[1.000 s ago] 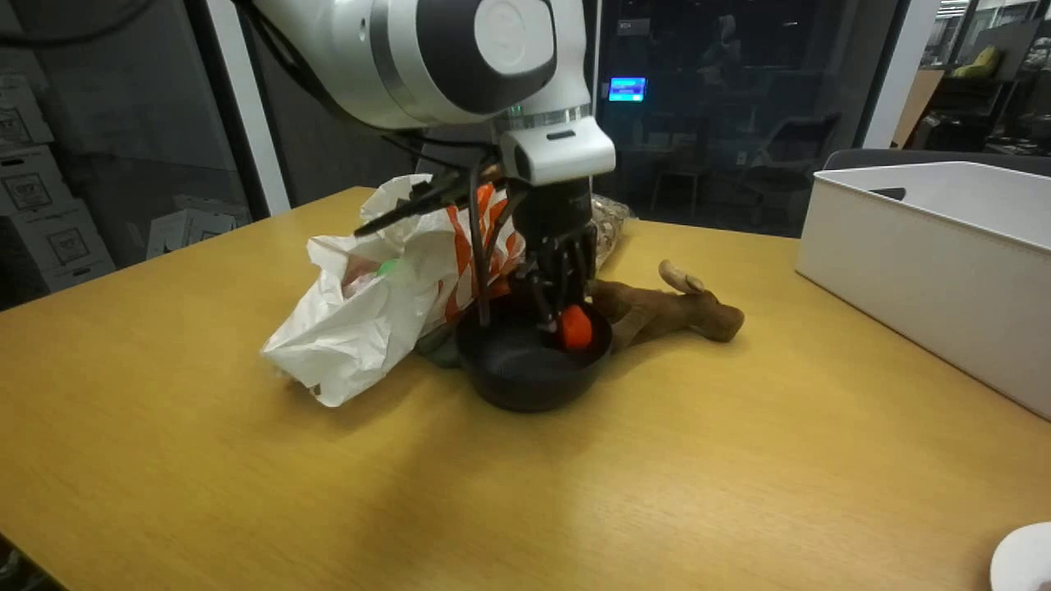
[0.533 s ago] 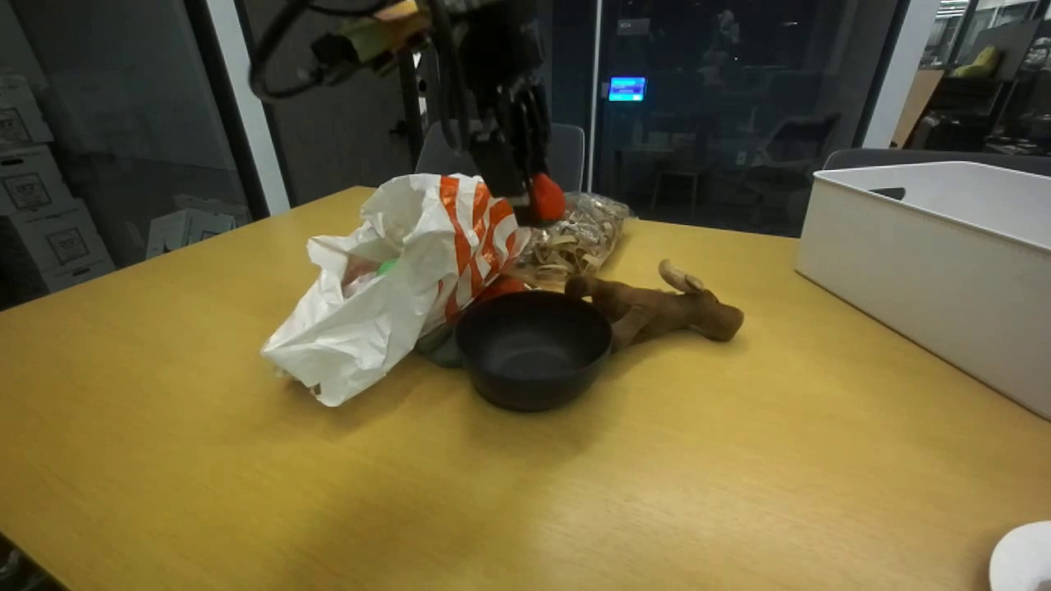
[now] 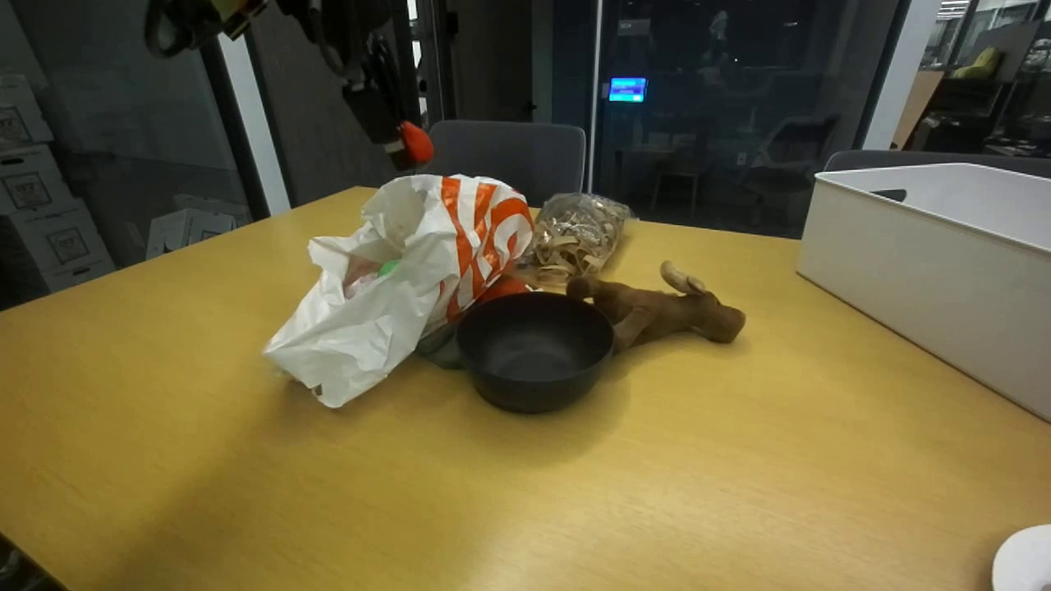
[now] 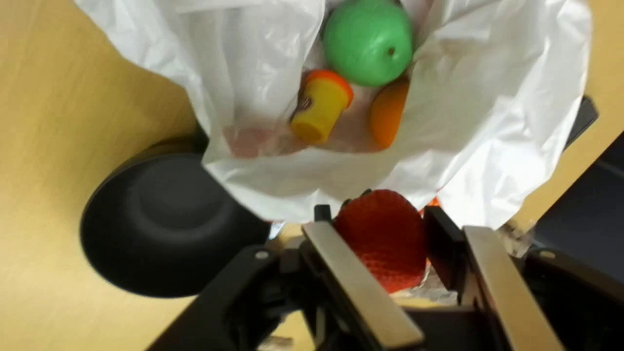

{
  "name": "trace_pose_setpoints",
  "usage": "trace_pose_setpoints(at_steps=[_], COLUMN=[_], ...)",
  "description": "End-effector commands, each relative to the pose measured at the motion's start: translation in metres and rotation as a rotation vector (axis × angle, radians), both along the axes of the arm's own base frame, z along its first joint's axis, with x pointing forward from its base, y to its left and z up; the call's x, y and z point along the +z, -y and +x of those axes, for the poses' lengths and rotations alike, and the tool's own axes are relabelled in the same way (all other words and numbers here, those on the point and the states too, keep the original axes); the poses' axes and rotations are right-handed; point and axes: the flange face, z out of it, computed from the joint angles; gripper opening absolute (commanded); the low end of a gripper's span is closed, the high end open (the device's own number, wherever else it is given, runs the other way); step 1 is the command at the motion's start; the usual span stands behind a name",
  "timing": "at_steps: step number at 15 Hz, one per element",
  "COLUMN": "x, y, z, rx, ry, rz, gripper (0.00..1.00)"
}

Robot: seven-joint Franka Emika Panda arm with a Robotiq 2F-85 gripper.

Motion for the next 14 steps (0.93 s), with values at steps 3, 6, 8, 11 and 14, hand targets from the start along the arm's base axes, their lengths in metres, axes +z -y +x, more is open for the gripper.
trace_pose_setpoints(at_steps=[3, 6, 8, 11, 14], x=[-0.048, -0.091, -0.111, -0.121, -0.131], y=[-0.060, -0.064, -0.055, -0.037, -0.026], z=[0.024, 0.038, 0.050, 0.069, 0.086], rx=[0.291, 0.392, 0.361, 0.304, 0.258], ry=[-0.058, -0.230, -0.286, -0.268, -0.266], rz=[0.082, 0.060, 0.000, -0.075, -0.128], gripper=[0.25, 0.25, 0.25, 0.25, 0.25])
